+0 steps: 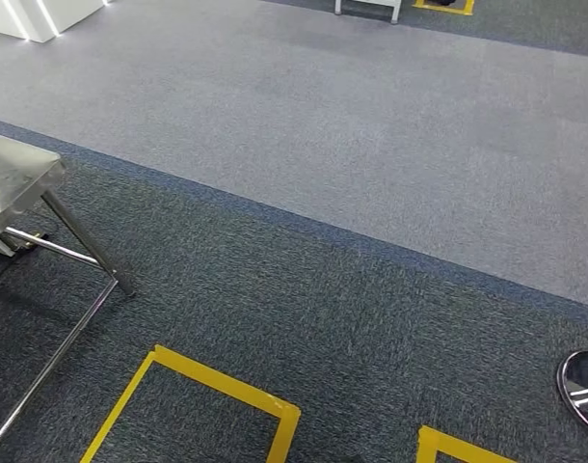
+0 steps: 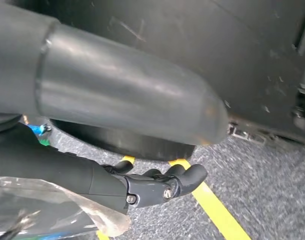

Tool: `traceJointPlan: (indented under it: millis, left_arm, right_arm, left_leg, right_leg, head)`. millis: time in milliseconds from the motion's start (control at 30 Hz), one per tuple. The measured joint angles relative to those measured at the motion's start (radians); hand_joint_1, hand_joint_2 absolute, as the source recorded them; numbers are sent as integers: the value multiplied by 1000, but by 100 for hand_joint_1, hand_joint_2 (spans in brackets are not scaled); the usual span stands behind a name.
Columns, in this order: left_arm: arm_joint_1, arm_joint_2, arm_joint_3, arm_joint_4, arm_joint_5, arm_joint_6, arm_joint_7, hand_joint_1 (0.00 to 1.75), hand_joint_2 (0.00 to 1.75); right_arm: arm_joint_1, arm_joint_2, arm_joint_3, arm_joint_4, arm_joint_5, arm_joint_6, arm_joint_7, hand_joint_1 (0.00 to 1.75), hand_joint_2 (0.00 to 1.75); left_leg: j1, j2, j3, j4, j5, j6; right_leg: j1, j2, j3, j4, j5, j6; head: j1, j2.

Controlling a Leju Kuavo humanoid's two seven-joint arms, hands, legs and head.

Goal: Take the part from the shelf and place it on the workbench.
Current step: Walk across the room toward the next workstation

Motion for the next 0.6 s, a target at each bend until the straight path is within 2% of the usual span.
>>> traceJointPlan:
  millis: [67, 100, 133, 200, 233, 267, 300, 333, 367, 400, 433, 467, 500, 533, 567, 600]
  left_arm:
    - [-2, 2, 10, 0, -2, -2, 12, 0, 0]
    - [-3, 3, 13, 0, -4, -5, 17, 0, 0]
    - [-3, 4, 16, 0, -7, -10, 20, 0, 0]
    - [-2, 8, 22, 0, -11, -17, 20, 0, 0]
    - [-1, 9, 24, 0, -12, -18, 18, 0, 0]
    - [1, 11, 25, 0, -12, -20, 15, 0, 0]
    - [2, 12, 27, 0, -12, -20, 12, 0, 0]
    - [3, 13, 27, 0, -13, -21, 10, 0, 0]
    - [2, 13, 27, 0, -13, -21, 9, 0, 0]
    - [2, 14, 28, 0, -13, -21, 8, 0, 0]
    - [2, 16, 28, 0, -13, -21, 7, 0, 0]
    - [1, 17, 29, 0, -13, -22, 7, 0, 0]
    - [0, 18, 29, 0, -14, -22, 7, 0, 0]
    - [0, 19, 30, 0, -14, -23, 7, 0, 0]
    - [-2, 19, 31, 0, -14, -23, 6, 0, 0]
    - [-3, 20, 32, 0, -14, -23, 6, 0, 0]
  right_arm:
    - [1, 0, -11, 0, -18, -10, -1, 0, 0]
    - [2, 0, -19, 0, -28, -15, -3, 0, 0]
    - [2, 0, -25, 0, -36, -19, -5, 0, 0]
    - [1, 0, -37, 0, -47, -26, -9, 0, 0]
    - [0, 0, -42, 0, -50, -27, -9, 0, 0]
    - [1, 0, -46, 0, -52, -27, -9, 0, 0]
    - [1, 0, -50, 0, -54, -27, -9, 0, 0]
    - [2, 0, -54, 0, -54, -27, -9, 0, 0]
    - [2, 0, -57, 0, -55, -27, -9, 0, 0]
    - [2, 0, -60, 0, -55, -27, -9, 0, 0]
    - [0, 0, -61, 0, -55, -27, -9, 0, 0]
    - [-1, 0, -63, 0, -55, -27, -9, 0, 0]
    - [-1, 0, -64, 0, -55, -27, -9, 0, 0]
    - [-1, 0, -66, 0, -55, -27, -9, 0, 0]
    - [1, 0, -67, 0, -55, -27, -9, 0, 0]
    - [2, -1, -68, 0, -56, -27, -9, 0, 0]
  left_leg:
    - [4, 12, 5, 0, -3, -12]
    - [6, 1, 4, 10, -15, -17]
    - [8, -20, -6, 38, -37, -21]
    - [11, -75, -54, 156, -104, -24]
    - [11, -89, -85, 227, -134, -24]
    - [10, -95, -109, 277, -146, -23]
    - [10, -98, -121, 295, -138, -21]
    - [10, -100, -114, 269, -109, -18]
    - [10, -111, -92, 207, -65, -14]
    - [11, -133, -66, 138, -26, -10]
    - [13, -163, -45, 76, 0, -7]
    - [13, -187, -32, 37, 12, -5]
    - [13, -202, -30, 24, 10, -4]
    - [12, -203, -30, 19, 9, -3]
    - [12, -190, -29, 15, 11, 0]
    - [13, -178, -27, 10, 14, 5]
  right_leg:
    - [1, 22, -5, -2, 4, -13]
    - [0, 32, -4, -5, 7, -20]
    - [-2, 43, -1, -7, 10, -27]
    - [-1, 67, 2, -9, 16, -37]
    - [1, 81, 1, -8, 17, -39]
    - [3, 97, 1, -8, 17, -40]
    - [4, 114, 1, -7, 17, -41]
    - [6, 131, 2, -5, 17, -41]
    - [6, 148, 2, -3, 17, -41]
    - [6, 162, 1, -1, 17, -40]
    - [6, 176, -3, 4, 16, -37]
    - [5, 189, -9, 7, 17, -32]
    - [2, 201, -16, 8, 19, -25]
    - [0, 213, -24, 8, 22, -17]
    - [-3, 221, -30, 6, 24, -10]
    - [-3, 208, -37, 10, 21, -6]
  head:
    - [-1, 0]
    - [-3, 0]
    - [-6, 0]
    - [-13, 0]
    - [-15, 0]
    - [-15, 0]
    - [-15, 0]
    - [-15, 0]
    - [-15, 0]
    - [-15, 0]
    - [-14, 0]
    - [-15, 0]
    - [-15, 0]
    - [-15, 0]
    - [-15, 0]
    - [-14, 0]
